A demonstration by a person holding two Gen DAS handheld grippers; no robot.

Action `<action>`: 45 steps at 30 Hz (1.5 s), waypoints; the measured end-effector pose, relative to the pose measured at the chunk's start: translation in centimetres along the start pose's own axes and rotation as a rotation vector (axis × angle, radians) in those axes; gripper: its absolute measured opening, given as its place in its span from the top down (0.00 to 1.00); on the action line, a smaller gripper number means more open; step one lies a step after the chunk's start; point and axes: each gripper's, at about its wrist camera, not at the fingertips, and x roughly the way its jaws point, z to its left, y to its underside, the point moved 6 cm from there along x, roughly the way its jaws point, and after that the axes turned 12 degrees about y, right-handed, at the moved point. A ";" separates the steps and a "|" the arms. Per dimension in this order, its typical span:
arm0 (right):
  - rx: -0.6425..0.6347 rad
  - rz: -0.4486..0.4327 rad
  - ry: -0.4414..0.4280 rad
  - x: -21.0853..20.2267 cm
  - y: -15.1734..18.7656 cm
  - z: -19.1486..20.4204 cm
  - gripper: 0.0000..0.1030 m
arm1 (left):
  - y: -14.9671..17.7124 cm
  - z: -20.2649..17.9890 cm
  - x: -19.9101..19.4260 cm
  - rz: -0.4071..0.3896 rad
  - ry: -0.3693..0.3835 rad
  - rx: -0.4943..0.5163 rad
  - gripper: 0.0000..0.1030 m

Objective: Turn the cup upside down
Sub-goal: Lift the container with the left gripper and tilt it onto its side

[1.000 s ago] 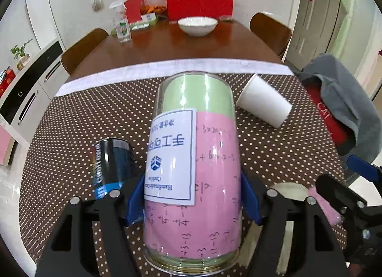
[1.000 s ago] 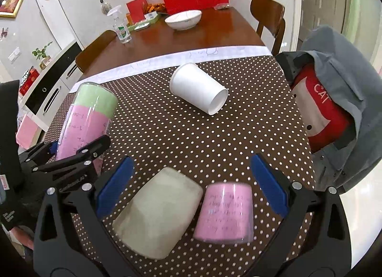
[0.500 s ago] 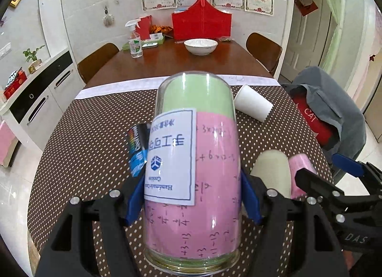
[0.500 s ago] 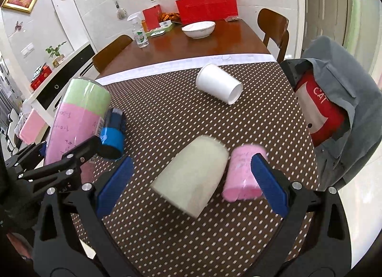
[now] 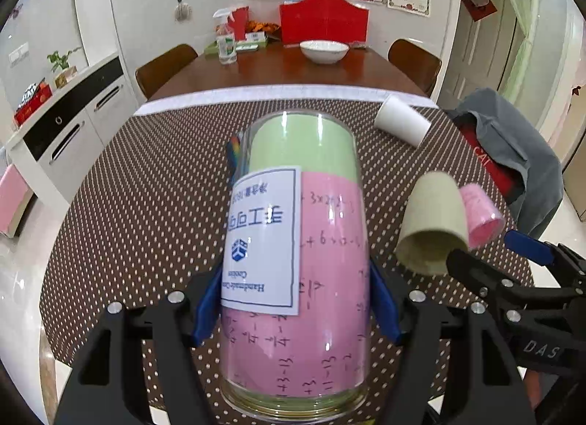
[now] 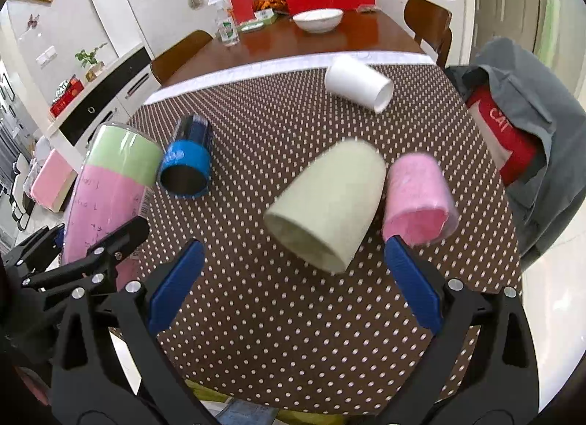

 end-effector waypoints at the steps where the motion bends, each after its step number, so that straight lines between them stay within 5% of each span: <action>1: 0.000 0.006 0.006 0.2 0.4 0.1 0.06 | 0.4 0.3 0.2 0.008 0.000 -0.007 0.34; 18: 0.048 0.138 0.005 3.9 4.4 0.7 0.06 | 5.5 2.3 4.8 0.128 0.012 -0.063 0.33; 30: 0.073 0.174 0.011 5.0 5.0 0.1 0.06 | 5.4 1.9 5.8 0.160 0.052 -0.064 0.33; 35: 0.097 0.184 -0.002 5.0 5.1 0.0 0.06 | 5.3 2.1 6.3 0.191 0.132 -0.122 0.33; 45: 0.121 0.172 -0.017 4.3 5.0 -0.3 0.06 | 4.9 2.1 5.9 0.185 0.098 -0.097 0.33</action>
